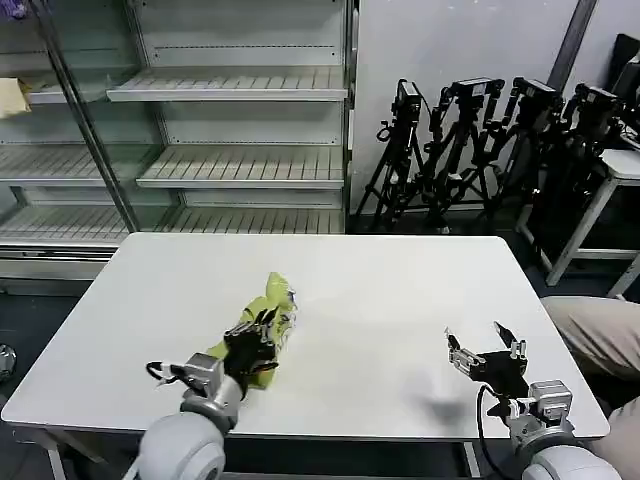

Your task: Fold and organize the clothes.

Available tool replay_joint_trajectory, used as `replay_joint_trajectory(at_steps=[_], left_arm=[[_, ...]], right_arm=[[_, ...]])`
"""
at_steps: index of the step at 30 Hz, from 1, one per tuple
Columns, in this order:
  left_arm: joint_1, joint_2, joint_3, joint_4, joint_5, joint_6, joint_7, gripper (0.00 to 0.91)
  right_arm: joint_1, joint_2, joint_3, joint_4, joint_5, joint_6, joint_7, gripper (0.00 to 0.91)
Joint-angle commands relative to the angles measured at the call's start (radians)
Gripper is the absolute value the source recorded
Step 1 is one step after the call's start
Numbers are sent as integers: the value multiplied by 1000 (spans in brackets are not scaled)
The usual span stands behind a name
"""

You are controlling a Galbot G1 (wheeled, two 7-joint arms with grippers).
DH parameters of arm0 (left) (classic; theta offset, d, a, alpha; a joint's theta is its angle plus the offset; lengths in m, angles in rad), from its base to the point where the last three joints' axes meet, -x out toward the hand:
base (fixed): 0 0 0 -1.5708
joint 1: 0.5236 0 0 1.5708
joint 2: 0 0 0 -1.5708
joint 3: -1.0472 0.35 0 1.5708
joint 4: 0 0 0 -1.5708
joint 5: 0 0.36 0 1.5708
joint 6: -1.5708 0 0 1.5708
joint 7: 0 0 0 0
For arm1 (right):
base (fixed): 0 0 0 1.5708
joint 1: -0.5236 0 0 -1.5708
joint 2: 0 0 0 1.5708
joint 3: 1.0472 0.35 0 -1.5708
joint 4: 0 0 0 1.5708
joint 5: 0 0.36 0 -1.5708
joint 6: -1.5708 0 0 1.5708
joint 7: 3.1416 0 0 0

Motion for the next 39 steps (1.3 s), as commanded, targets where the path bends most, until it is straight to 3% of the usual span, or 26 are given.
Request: replay_joint_trajectory(at_steps=[1,9,19,20,21,34,37,39], left_arm=[[-152,-144,123,138,-32,2,-126,20],[-199,-236,147,197,-125,3,-251,20],[-222,-263,161,200,-232,2,-283,20],[-224,-274,165,204,-231,2,-283,675],[-226,-279,167,206,-232,1,-276,907],[-281,-397,180,180,-255,-19,-200,907],[-300,-364,130,183,-221,-26,-160,907],[-299,-290,84,187,-108,-42,-81,907]], right_arm=[[9,-2,11,-5,0,-1,-1,907],[43,-18,18,-21,1,-2,-10,907],[81,-25,8,-50,0,-2,-23,907],[84,-26,8,-52,0,-2,-25,907],[86,-26,8,-52,0,-2,-26,907],[115,-16,11,-81,-11,-1,-45,907],[119,-11,1,-84,-23,1,-45,907],[123,-7,-5,-87,-34,5,-45,907]])
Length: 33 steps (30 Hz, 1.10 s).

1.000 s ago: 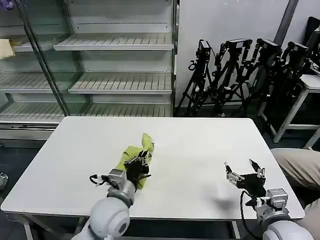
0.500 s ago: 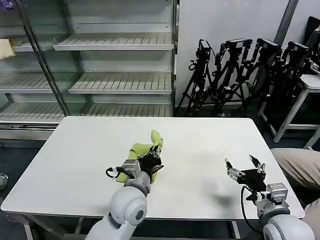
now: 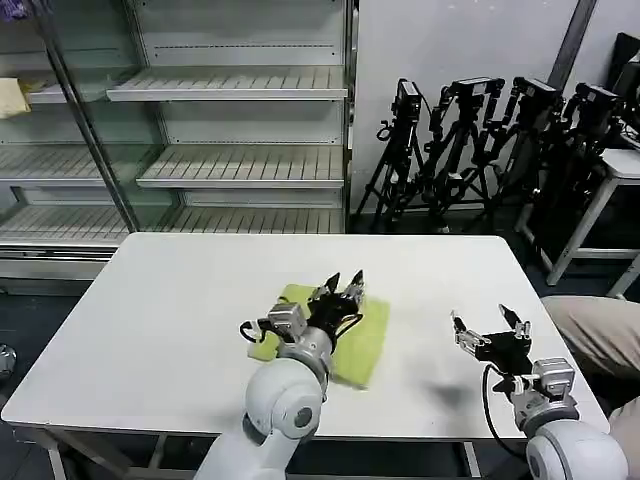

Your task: Fold and organize the clothes.

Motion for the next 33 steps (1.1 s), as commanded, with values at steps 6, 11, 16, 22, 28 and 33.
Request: replay_joint_trajectory(at_steps=[6,11,16,22,28,33], left_arm=[[93,271,-294,49,358,-200,442,907],[222,356,-479,65,426,-306,591,907],[296,373,-584,82,484,-386,681,907],[366,344,-601,71,490,-409,678,907],[383,317,-592,67,492,-413,669,907],[392,317,-594,60,494,-411,670,907]], right_arm=[[25,25,-59,-30,-57,14,1,907],[28,54,-165,-31,-112,21,-1,907],[18,78,-312,-56,-158,32,12,907],[23,112,-454,-88,-211,30,41,907],[61,121,-518,-137,-210,3,68,907],[43,111,-537,-142,-209,-1,73,907]])
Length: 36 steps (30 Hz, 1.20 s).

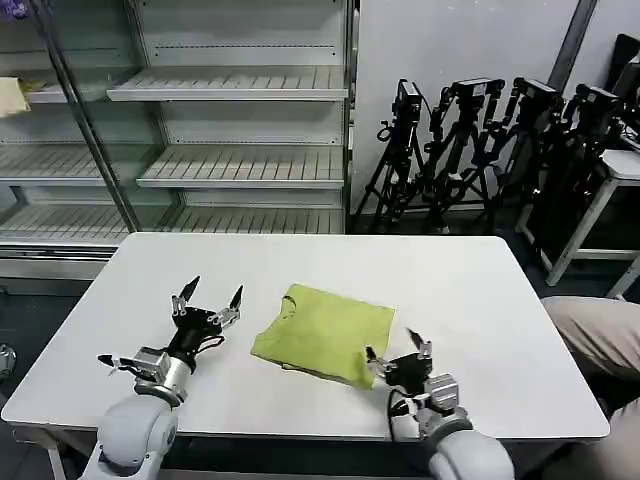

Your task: Fold and organize the clothes.

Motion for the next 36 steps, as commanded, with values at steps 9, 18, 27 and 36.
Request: replay_joint_trajectory(at_steps=[9,18,27,36], left_arm=[[87,19,-75,16,44,-55,63,907],[86,19,-69,20,41,-53,60,907],[93,10,-53,14,41,-49,54,907],[102,5,-50,2,43,-49,50,907]], right_arm=[[-33,-3,-115,-36,-65,-11,21,907],[-41,-45,-42,-47,-81,-13,-9,907],[-44,-77,33,-60,-48,-14,-31,907],[-37,-104,129,-25,80,4,-77,907]])
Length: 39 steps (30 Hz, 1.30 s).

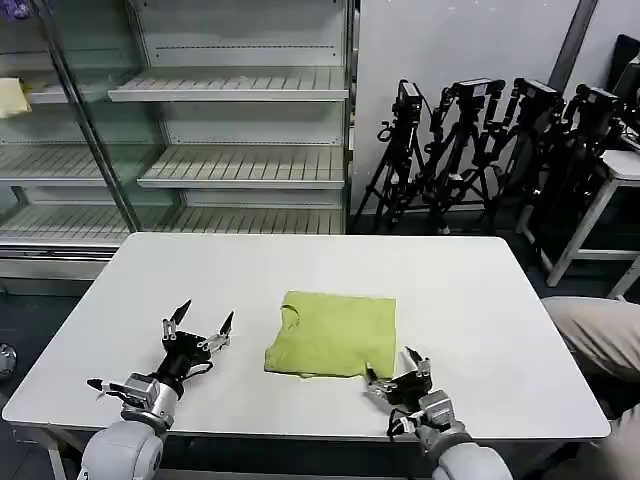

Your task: Fold and organize the clothes.

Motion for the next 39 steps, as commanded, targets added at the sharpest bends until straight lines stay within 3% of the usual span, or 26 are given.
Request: replay_joint_trajectory(at_steps=[1,4,7,9,15,17,18,20,33,39], left_arm=[[4,-1,-2,-7,4,-7,2,907],[-5,4,-8,-14,2,-23,2,907],[-12,14,-11,-8,7,-66,10,907],[-19,18,-5,4,26,-114,16,907],[-40,21,22,9,46,-165,23,907],[-51,25,29,13,59,-169,24,907],[-55,26,32,13,68,-169,24,907],[-59,28,40,12,65,-169,22,907],[-76,29,107,39,62,-202,5,907],[-88,44,119,22,27,-170,-21,907]], right_arm=[[3,-20,106,37,147,38,-38,907],[17,-21,150,85,149,65,-46,907],[48,-25,200,103,145,105,13,907],[61,-27,231,92,151,106,-1,907],[118,-8,248,23,140,225,-11,907],[134,-4,246,35,142,195,-8,907],[141,3,247,33,128,187,-1,907],[173,17,240,-7,127,257,53,907],[187,34,307,-145,122,331,15,907],[171,27,313,-113,125,322,13,907]])
